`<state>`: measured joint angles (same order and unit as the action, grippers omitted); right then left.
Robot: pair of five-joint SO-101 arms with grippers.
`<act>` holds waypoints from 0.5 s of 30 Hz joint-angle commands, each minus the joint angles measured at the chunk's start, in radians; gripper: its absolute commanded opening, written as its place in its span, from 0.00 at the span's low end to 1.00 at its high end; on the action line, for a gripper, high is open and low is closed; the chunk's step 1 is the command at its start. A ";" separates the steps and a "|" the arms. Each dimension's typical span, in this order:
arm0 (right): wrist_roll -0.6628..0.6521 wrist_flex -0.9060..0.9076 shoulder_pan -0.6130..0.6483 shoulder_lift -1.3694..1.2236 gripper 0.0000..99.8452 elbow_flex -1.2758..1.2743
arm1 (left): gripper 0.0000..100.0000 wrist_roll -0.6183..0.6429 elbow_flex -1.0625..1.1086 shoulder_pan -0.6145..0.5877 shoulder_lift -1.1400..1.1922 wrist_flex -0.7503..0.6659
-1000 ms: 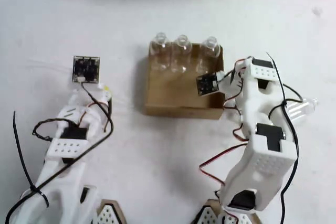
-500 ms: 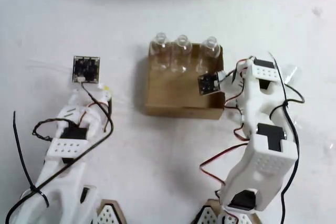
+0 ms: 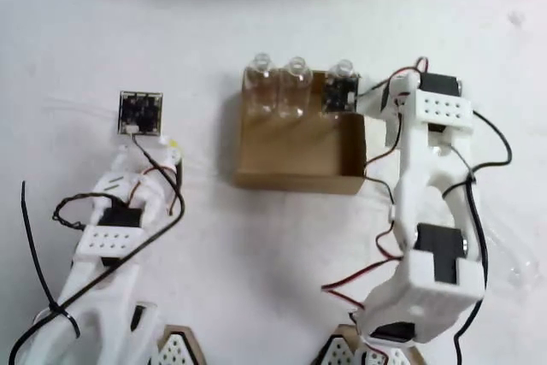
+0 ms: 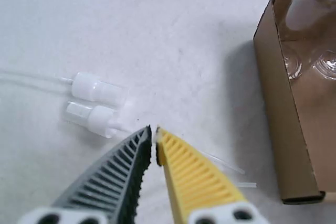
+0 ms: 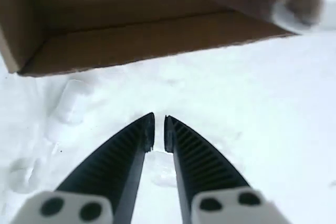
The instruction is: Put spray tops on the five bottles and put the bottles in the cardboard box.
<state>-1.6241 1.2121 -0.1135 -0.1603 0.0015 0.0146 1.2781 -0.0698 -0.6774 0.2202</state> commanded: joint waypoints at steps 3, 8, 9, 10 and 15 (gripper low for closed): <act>0.068 -0.028 -0.084 0.154 0.02 0.037 | 0.02 -0.011 -0.006 0.010 -0.013 -0.003; 0.018 0.031 -0.236 0.177 0.02 0.043 | 0.02 -0.011 -0.006 0.010 -0.013 -0.003; 0.025 0.053 -0.274 0.186 0.02 0.043 | 0.02 -0.011 -0.006 0.010 -0.013 -0.003; 0.044 0.071 -0.317 0.202 0.02 0.043 | 0.02 -0.011 -0.006 0.010 -0.013 -0.003; 0.169 0.079 -0.576 0.237 0.02 0.038 | 0.02 -0.017 -0.006 0.041 -0.013 -0.003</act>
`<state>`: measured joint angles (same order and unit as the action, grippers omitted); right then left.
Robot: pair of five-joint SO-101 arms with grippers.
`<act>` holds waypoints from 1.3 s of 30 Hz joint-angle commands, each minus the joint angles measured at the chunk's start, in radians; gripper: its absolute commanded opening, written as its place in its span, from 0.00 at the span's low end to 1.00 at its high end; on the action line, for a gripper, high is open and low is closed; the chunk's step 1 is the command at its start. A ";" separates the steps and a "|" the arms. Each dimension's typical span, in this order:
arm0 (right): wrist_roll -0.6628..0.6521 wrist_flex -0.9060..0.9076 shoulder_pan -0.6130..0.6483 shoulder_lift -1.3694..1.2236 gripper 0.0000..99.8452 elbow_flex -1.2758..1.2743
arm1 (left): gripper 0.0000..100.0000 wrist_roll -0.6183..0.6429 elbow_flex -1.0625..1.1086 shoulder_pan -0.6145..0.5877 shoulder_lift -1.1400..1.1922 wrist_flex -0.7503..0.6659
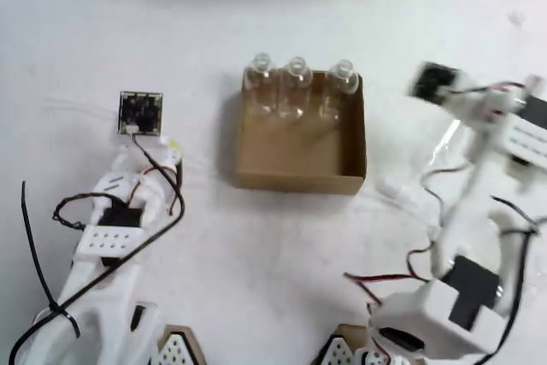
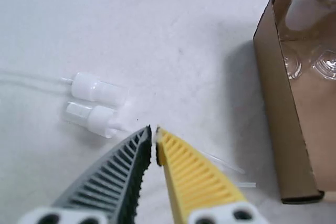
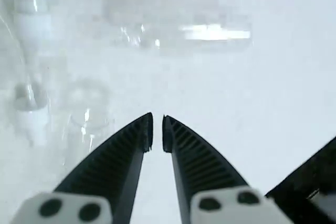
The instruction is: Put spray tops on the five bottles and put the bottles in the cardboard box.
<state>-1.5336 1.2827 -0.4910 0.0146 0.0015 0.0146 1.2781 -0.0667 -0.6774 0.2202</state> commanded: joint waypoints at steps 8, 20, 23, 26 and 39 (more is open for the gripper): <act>0.089 0.008 -0.567 -0.001 0.02 -0.147 | 0.02 -0.072 -0.006 0.054 -0.013 0.002; -0.020 -0.196 -0.674 0.062 0.10 -0.434 | 0.02 -0.074 0.003 0.054 -0.013 0.000; -0.020 -0.355 -0.664 0.067 0.10 -0.543 | 0.02 -0.074 0.003 0.054 -0.013 0.000; -0.017 -0.440 -0.650 0.074 0.10 -0.595 | 0.02 -0.074 0.003 0.054 -0.013 0.000; -0.008 -0.524 -0.570 0.065 0.10 -0.614 | 0.02 -0.074 0.003 0.056 -0.013 -0.002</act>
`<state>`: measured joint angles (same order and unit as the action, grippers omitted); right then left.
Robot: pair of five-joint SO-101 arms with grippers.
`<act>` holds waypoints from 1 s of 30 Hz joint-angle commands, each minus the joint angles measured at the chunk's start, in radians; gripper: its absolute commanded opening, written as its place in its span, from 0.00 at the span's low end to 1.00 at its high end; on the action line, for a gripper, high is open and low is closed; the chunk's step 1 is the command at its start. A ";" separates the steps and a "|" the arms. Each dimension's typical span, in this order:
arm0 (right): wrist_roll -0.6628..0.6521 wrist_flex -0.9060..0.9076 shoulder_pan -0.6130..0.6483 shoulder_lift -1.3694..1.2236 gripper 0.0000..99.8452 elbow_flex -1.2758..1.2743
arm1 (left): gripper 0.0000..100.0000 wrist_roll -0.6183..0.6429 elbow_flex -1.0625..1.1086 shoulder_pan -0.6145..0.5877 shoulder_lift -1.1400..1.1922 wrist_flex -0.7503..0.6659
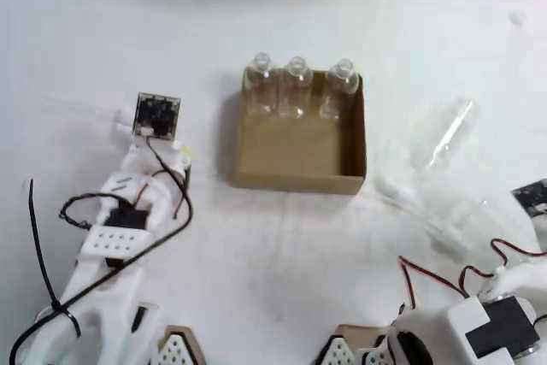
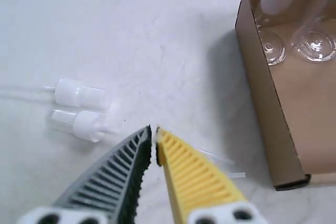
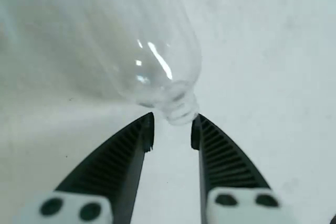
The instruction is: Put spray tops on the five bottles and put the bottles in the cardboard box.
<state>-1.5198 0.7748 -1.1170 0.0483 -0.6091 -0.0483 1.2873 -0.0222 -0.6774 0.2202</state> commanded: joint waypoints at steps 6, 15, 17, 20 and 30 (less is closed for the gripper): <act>-0.029 -0.016 0.114 0.030 0.10 -0.008 | 0.02 -0.011 -0.006 0.012 -0.013 -0.002; -0.029 -0.016 0.139 0.028 0.18 -0.011 | 0.02 -0.011 -0.006 0.012 -0.013 0.000; -0.028 -0.016 0.140 0.028 0.21 -0.011 | 0.02 -0.011 -0.006 0.012 -0.013 0.000; -0.029 -0.016 0.154 0.028 0.20 -0.011 | 0.02 -0.011 -0.006 0.012 -0.013 -0.002; -0.029 -0.030 0.217 -0.028 0.20 0.002 | 0.02 -0.011 -0.006 0.012 -0.013 0.000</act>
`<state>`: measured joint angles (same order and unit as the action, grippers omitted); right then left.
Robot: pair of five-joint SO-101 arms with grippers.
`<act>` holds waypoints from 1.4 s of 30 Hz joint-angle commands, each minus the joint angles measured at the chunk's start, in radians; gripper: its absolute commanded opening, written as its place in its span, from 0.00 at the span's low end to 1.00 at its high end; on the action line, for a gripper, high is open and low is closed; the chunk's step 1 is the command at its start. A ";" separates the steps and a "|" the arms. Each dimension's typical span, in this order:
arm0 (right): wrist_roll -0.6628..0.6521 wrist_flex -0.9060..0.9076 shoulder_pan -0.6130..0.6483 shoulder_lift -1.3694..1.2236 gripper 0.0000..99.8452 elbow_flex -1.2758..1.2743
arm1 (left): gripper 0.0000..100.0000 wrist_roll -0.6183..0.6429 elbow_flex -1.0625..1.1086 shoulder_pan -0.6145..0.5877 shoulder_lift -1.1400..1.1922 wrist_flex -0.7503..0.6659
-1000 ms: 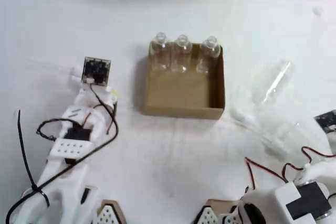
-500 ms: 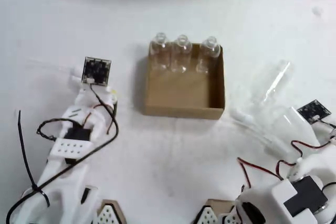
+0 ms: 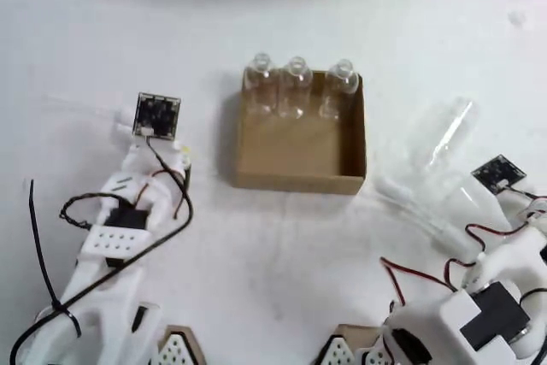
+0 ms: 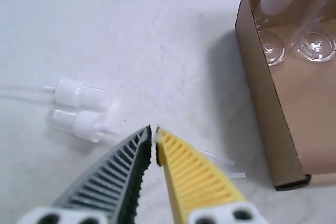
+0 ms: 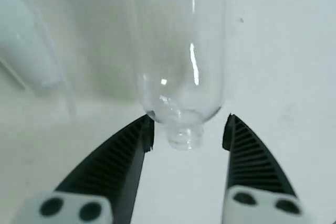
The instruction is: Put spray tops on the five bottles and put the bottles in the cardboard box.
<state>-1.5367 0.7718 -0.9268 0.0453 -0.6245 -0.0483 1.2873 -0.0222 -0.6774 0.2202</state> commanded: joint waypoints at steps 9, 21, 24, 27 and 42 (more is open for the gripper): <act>-0.014 -0.134 -0.005 -0.111 0.17 0.020 | 0.02 -0.011 -0.006 0.012 -0.013 -0.002; -0.005 -0.125 -0.010 -0.027 0.13 0.012 | 0.02 -0.011 -0.006 0.012 -0.013 -0.002; -0.003 -0.125 -0.012 -0.028 0.16 0.012 | 0.02 -0.011 -0.006 0.012 -0.013 -0.002; -0.003 -0.125 -0.007 -0.028 0.15 0.012 | 0.02 -0.011 -0.006 0.012 -0.013 -0.002; -0.005 -0.125 -0.010 -0.021 0.13 0.012 | 0.02 -0.011 -0.006 0.012 -0.013 -0.002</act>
<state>-1.5382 0.6598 -0.9298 -0.0284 -0.6245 -0.0483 1.2873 -0.0222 -0.6774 0.2202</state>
